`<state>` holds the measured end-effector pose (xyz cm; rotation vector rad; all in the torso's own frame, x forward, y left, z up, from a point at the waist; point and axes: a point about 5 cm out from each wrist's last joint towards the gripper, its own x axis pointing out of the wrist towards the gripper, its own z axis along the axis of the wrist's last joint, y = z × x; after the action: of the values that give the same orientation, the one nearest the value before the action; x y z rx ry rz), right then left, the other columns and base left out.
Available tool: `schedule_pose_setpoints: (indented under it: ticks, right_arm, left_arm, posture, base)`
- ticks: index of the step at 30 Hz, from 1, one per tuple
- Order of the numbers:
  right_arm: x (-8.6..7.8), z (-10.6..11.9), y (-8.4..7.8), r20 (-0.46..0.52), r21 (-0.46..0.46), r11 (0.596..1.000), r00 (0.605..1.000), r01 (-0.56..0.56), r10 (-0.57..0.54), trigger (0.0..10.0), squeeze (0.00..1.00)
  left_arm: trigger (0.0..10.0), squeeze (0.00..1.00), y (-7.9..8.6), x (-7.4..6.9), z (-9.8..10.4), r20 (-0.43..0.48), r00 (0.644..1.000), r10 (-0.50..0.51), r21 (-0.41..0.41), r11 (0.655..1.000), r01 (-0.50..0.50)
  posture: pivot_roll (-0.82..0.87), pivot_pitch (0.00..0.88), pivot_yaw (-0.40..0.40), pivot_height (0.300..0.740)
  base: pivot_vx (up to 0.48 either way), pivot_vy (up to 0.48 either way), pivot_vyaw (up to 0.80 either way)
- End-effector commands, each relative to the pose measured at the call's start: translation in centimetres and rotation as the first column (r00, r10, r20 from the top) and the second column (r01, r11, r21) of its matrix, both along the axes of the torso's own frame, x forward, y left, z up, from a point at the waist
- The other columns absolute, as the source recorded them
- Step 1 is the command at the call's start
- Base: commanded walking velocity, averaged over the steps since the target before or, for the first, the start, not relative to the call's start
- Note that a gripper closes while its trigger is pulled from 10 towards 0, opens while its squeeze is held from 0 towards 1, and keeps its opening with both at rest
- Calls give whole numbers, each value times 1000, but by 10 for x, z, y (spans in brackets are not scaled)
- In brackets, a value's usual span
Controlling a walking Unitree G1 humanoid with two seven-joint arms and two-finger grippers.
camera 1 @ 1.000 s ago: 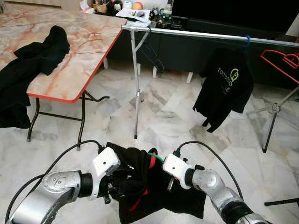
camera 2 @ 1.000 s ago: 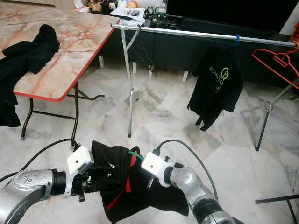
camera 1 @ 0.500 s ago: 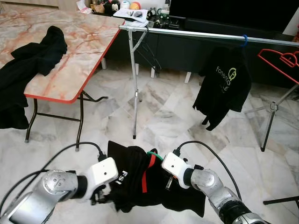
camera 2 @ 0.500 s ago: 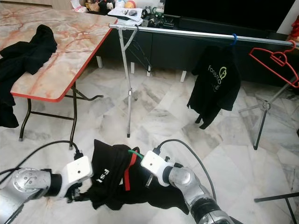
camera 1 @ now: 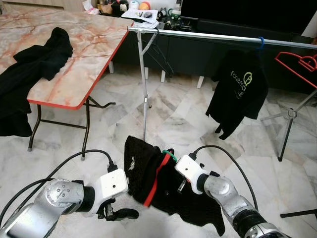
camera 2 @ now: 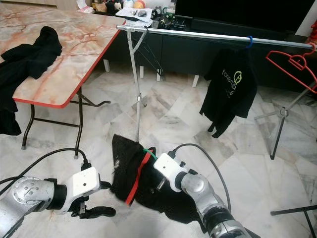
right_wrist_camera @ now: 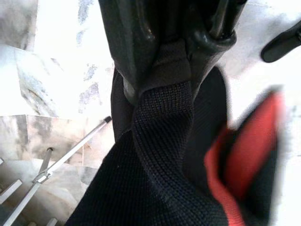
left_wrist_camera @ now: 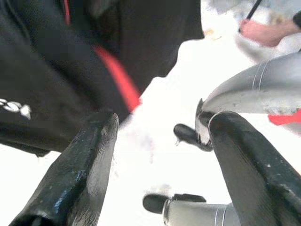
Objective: Hang hanger
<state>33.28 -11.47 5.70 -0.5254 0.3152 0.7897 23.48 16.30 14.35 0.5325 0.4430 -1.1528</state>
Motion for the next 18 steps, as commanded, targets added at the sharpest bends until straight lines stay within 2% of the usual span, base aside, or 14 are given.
schedule_pose_setpoints:
  ticks: [1,4,5,7,9,11,12,14,15,17,18]
  right_arm:
    - [3,5,0,25,14,1000,1000,6,-6,0,0]
    - [2,4,0,18,17,1000,1000,-22,22,0,0]
    - [-2,3,2,10,21,996,997,-81,81,0,0]
    - [-9,-2,2,-20,-3,986,985,-170,169,0,0]
    - [-17,-6,0,-45,-25,967,967,-253,251,0,0]
    - [-23,-10,-5,-85,-39,951,949,-307,303,0,0]
    - [-30,-15,-11,-138,-51,929,924,-366,357,0,0]
    - [-32,-17,-14,-152,-57,919,913,-391,379,0,0]
    - [-37,-18,-16,-175,-37,900,889,-435,422,0,0]
    - [-38,-17,-16,-180,-24,889,877,-457,446,0,0]
    - [-38,-14,-15,-167,-11,881,870,-473,464,0,0]
  left_arm:
    - [10000,0,4,-2,3,-9,1000,0,-2,1000,0]
    - [10000,0,9,3,6,20,999,48,-31,998,-47]
    - [10000,0,13,14,9,69,988,140,-83,988,-134]
    - [10000,0,16,28,11,146,963,229,-107,971,-215]
    - [10000,0,18,31,8,125,956,266,-113,961,-253]
    - [10000,0,17,28,5,112,966,235,-101,969,-224]
    - [10000,0,14,25,2,94,972,217,-108,972,-207]
    - [10000,0,13,24,2,92,973,210,-113,973,-199]
    - [10000,0,12,25,-5,81,971,223,-128,969,-212]
    - [10000,0,12,25,-10,69,973,222,-123,969,-213]
    - [10000,0,10,21,-13,29,980,197,-133,973,-191]
  posture:
    - [107,142,-40,740]
    - [113,139,-41,740]
    - [113,140,-42,740]
    - [115,140,-46,740]
    - [114,139,-49,740]
    - [112,139,-49,740]
    - [107,138,-50,740]
    - [104,139,-52,740]
    - [109,138,-54,740]
    - [107,136,-55,740]
    - [106,134,-54,740]
  base:
    - [0,0,0]
    - [0,0,0]
    - [0,0,0]
    - [0,0,0]
    - [0,0,0]
    - [0,0,0]
    - [0,0,0]
    - [0,0,0]
    - [0,0,0]
    - [0,0,0]
    - [0,0,0]
